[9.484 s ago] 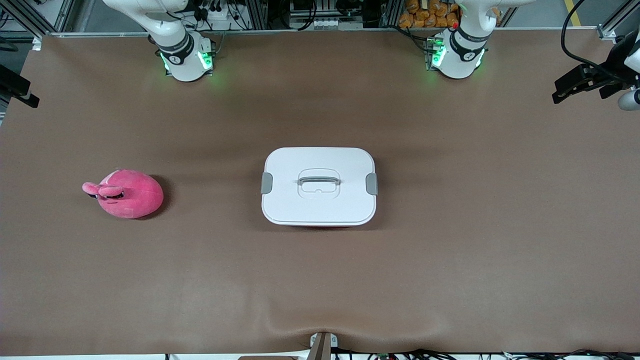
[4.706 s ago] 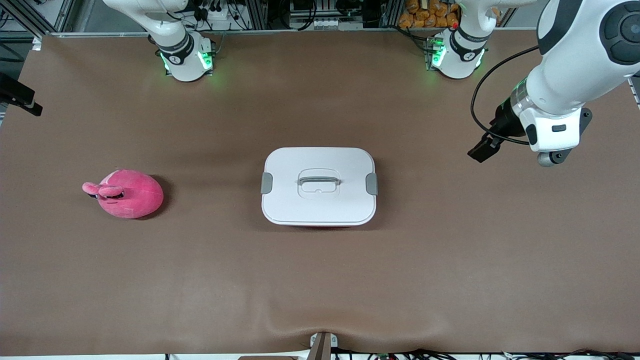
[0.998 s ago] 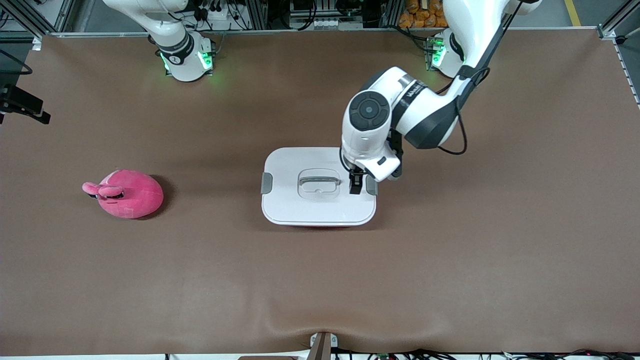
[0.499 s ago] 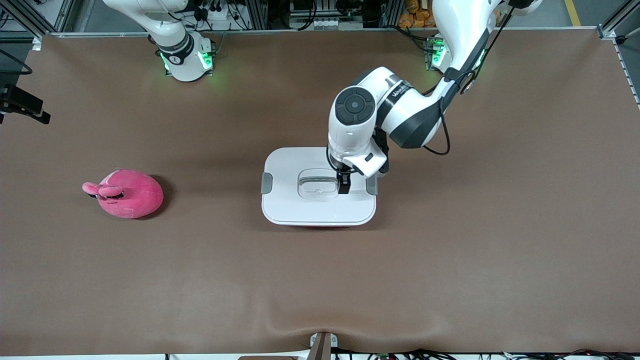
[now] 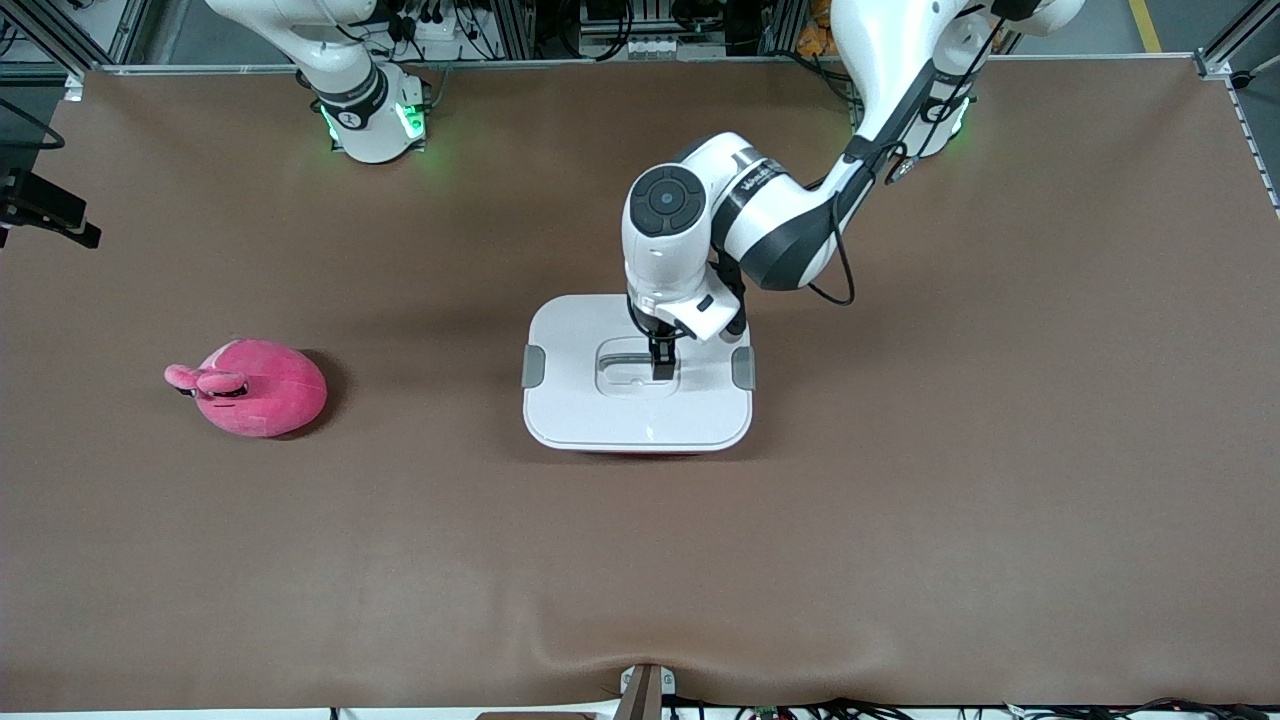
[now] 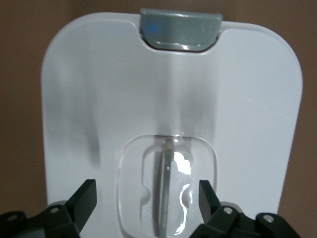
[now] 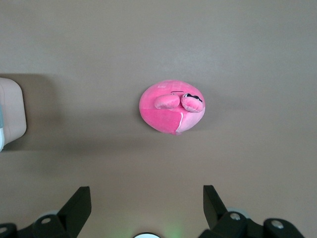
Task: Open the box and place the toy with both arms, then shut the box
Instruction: 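Lower the left gripper onto the lid handle and grasp it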
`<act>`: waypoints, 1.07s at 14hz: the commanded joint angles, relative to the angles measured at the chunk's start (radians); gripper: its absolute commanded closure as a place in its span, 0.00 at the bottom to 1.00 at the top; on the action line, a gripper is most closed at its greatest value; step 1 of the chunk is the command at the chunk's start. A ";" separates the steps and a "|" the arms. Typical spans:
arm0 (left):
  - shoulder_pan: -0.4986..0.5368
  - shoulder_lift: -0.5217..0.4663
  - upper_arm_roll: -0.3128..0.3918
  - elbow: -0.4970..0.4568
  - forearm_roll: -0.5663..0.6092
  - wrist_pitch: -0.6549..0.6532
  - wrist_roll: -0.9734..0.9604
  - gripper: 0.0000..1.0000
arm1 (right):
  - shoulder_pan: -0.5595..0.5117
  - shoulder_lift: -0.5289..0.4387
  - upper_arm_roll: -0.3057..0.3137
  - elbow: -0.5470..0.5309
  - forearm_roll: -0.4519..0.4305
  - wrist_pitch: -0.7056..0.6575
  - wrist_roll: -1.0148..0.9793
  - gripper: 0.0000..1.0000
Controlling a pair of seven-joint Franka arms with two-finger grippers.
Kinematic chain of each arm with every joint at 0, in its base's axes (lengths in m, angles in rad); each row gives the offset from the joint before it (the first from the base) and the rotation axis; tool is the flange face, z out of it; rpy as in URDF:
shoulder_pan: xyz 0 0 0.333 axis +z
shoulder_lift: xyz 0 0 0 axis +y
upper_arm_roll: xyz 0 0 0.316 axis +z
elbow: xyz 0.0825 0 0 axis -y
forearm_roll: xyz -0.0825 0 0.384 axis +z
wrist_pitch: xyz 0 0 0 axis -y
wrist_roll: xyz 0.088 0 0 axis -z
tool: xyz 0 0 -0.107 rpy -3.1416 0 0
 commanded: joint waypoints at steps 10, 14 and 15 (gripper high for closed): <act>-0.072 0.034 0.035 0.033 0.024 0.019 -0.063 0.31 | -0.008 0.007 0.002 0.011 0.011 -0.005 0.006 0.00; -0.072 0.034 0.035 0.033 0.024 0.024 -0.072 0.60 | -0.005 0.025 0.002 0.008 0.010 -0.008 0.007 0.00; -0.072 0.034 0.033 0.033 0.024 0.025 -0.075 0.61 | -0.002 0.030 0.002 0.006 0.011 -0.008 0.006 0.00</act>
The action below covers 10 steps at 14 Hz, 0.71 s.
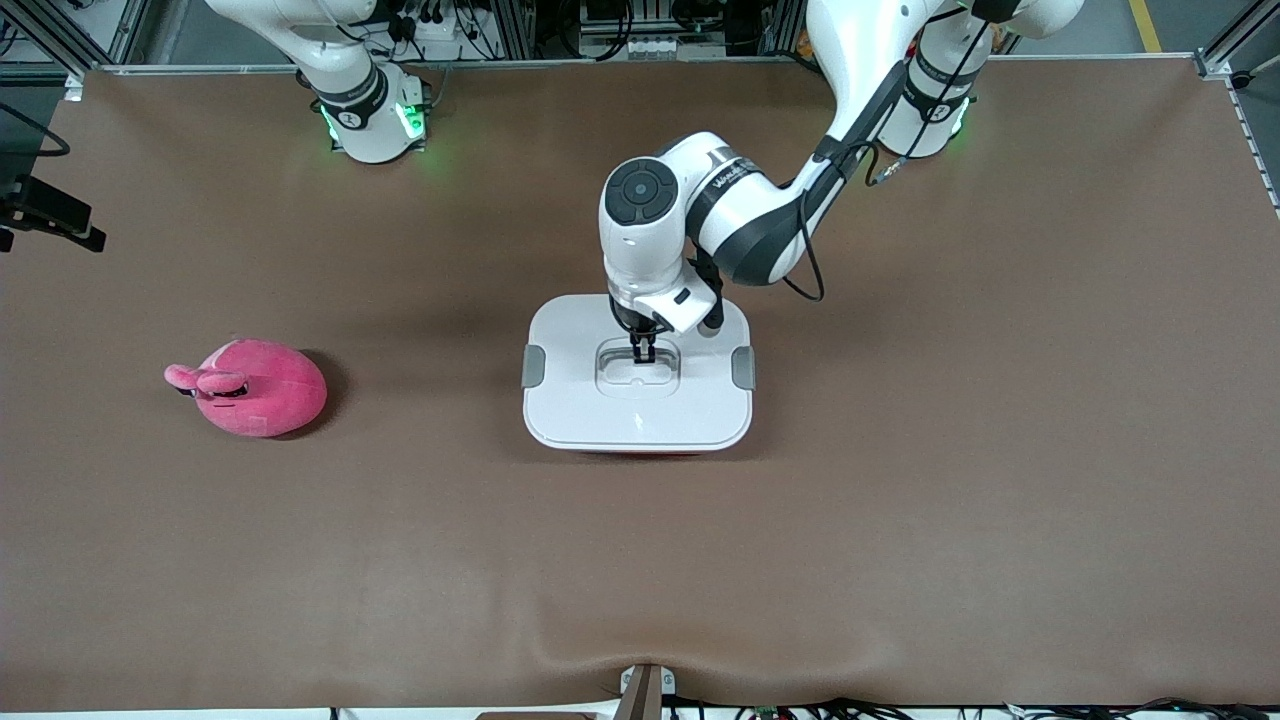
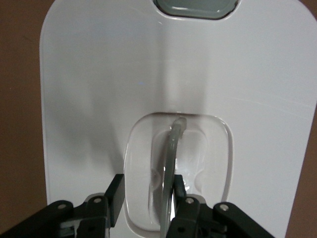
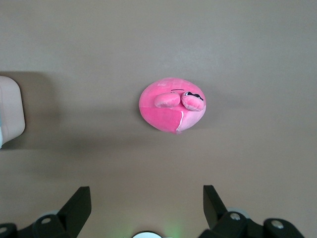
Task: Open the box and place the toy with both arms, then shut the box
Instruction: 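Lower the left gripper onto the lid handle and grasp it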
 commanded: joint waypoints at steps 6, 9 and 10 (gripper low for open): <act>-0.018 0.017 0.011 0.027 0.023 0.001 -0.036 0.77 | 0.012 0.020 0.004 0.003 0.009 -0.010 0.004 0.00; -0.016 0.016 0.011 0.027 0.023 0.001 -0.036 0.90 | 0.003 0.049 0.004 -0.004 0.009 -0.021 0.004 0.00; -0.016 0.014 0.011 0.027 0.023 0.001 -0.036 0.93 | 0.001 0.053 0.004 -0.003 0.009 -0.031 0.004 0.00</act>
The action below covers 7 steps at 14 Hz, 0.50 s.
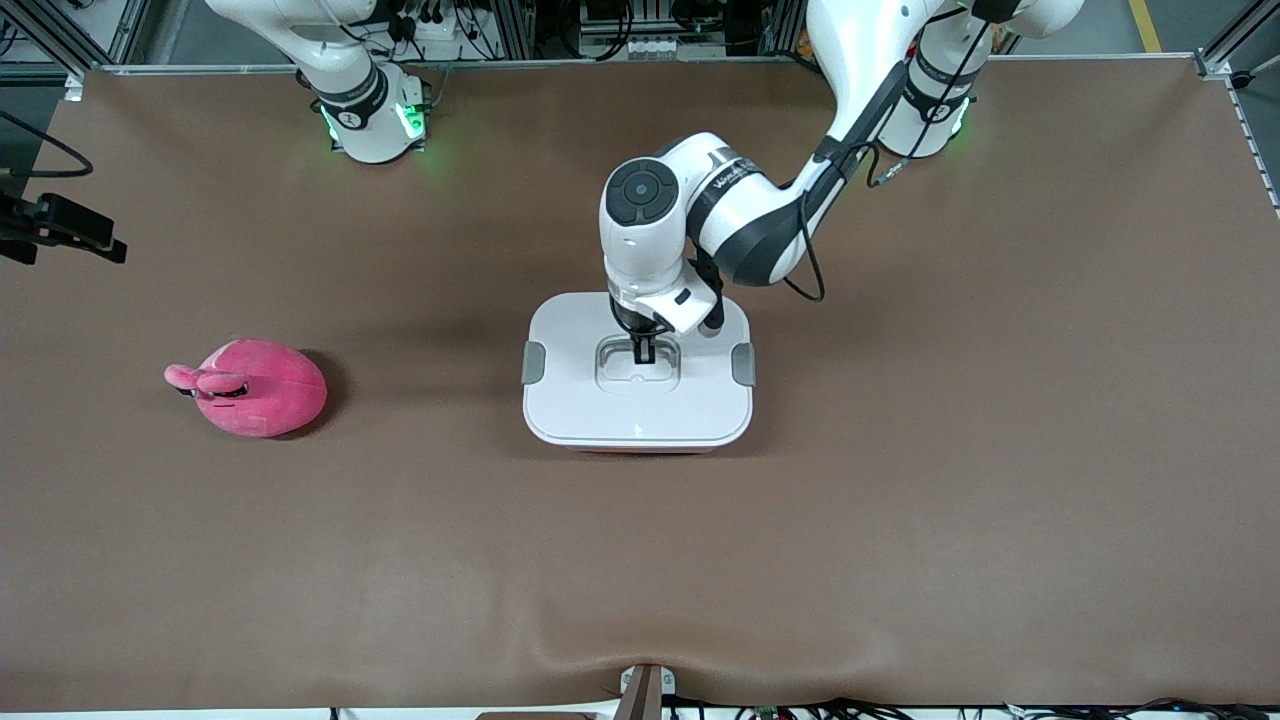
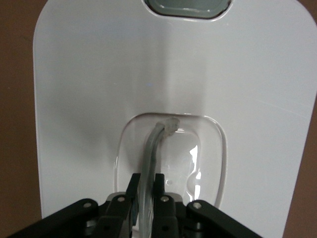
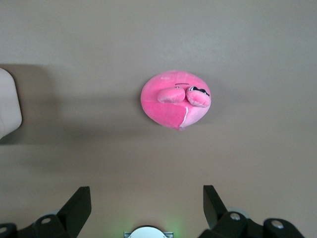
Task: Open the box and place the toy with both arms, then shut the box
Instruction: 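Lower the left gripper onto the lid handle and grasp it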
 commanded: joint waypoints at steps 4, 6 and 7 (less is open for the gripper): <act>-0.013 0.013 0.010 0.025 0.022 -0.002 -0.024 1.00 | 0.004 0.054 0.002 0.008 0.009 -0.019 0.005 0.00; -0.013 0.013 0.010 0.025 0.022 -0.002 -0.024 1.00 | 0.016 0.075 0.002 0.007 0.009 -0.019 0.003 0.00; -0.012 0.011 0.012 0.025 0.022 -0.002 -0.023 1.00 | 0.016 0.089 0.002 0.005 0.009 -0.022 -0.015 0.00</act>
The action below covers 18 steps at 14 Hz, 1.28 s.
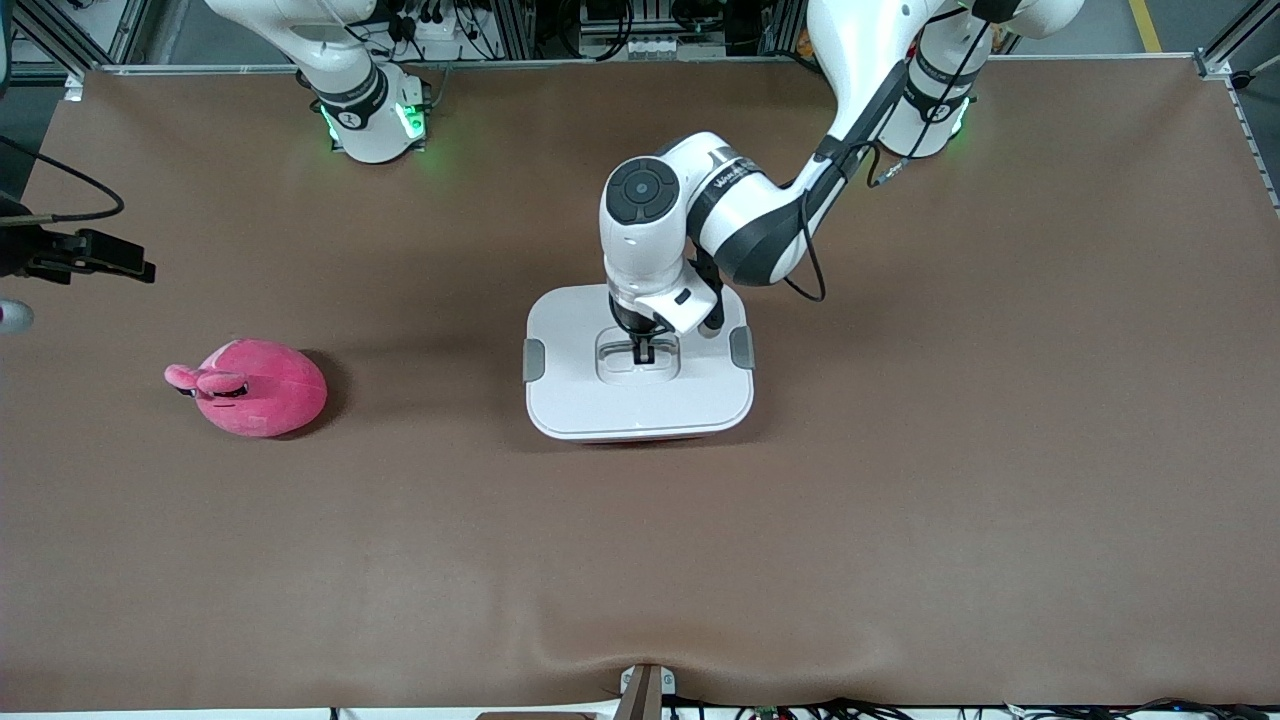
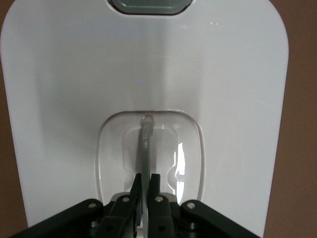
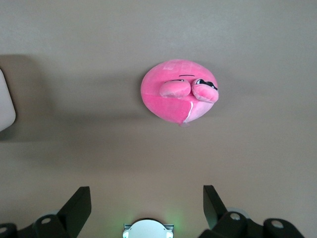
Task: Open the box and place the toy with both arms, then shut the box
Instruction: 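Lift the lid with the left gripper while the right gripper reaches the toy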
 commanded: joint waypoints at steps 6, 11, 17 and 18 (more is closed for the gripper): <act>-0.012 0.002 0.011 0.022 0.023 -0.003 -0.020 1.00 | 0.025 0.072 -0.001 0.005 0.000 -0.018 -0.203 0.00; -0.010 -0.006 0.011 0.022 0.023 -0.003 -0.019 1.00 | 0.033 0.091 -0.001 -0.001 -0.010 -0.007 -0.254 0.00; 0.001 -0.046 0.012 0.022 0.023 -0.015 -0.003 1.00 | 0.014 0.127 -0.003 -0.002 -0.028 0.034 -0.567 0.00; 0.002 -0.063 0.012 0.022 0.026 -0.017 -0.002 1.00 | 0.014 0.135 -0.003 -0.002 -0.045 0.042 -0.611 0.00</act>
